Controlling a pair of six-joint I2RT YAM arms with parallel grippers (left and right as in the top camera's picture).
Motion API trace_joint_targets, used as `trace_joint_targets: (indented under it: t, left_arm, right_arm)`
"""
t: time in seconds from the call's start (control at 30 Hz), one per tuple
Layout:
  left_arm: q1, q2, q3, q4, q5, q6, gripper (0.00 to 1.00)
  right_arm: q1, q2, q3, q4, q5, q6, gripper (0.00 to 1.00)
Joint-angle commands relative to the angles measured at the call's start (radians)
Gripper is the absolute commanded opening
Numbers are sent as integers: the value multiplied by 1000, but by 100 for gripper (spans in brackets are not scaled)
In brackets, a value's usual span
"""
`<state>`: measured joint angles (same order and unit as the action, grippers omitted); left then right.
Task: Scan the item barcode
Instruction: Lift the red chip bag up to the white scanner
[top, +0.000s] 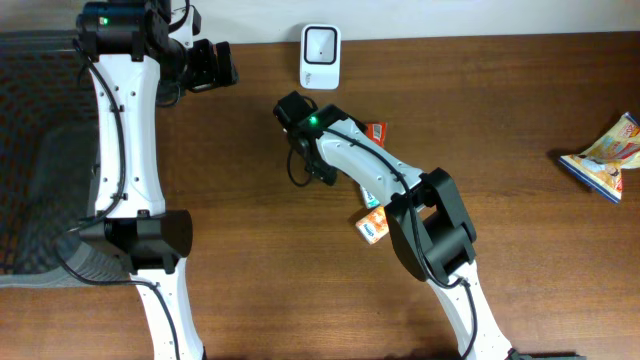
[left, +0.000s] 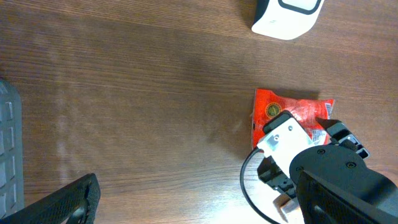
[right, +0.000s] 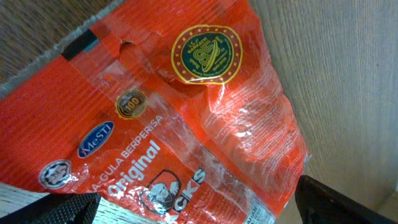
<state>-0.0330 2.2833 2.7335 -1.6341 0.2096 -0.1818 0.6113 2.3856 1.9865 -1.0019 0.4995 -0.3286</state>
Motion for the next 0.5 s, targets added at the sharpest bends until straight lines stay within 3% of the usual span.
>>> trace_joint_targets:
  t: [0.0,0.1,0.13,0.17,0.23,0.37,0.47]
  left_arm:
    - [3,-7,3,2,0,-8,99]
    - [3,-7,3,2,0,-8,99]
    - [3,-7,3,2,0,-8,99]
    - [3,-7,3,2,0,-8,99]
    - [3,-7,3,2,0,-8,99]
    - [3,-7,3,2,0,-8,99]
    - [3,-7,3,2,0,-8,99]
  right_arm:
    - [-17,-6,-72,85,-18,-83,99]
    - [-72,-6,-150,166,-120,-81,100]
    - [-94,-6,-152,170,-138,-34,88]
    - [-104,-6,-152,177,-138,4,62]
    - [-109,-6,-144,175,-178,73,25]
    - [-115,-12,74,-21,-312,154,20]
    - [-211,-12,307,-189,-871,155,20]
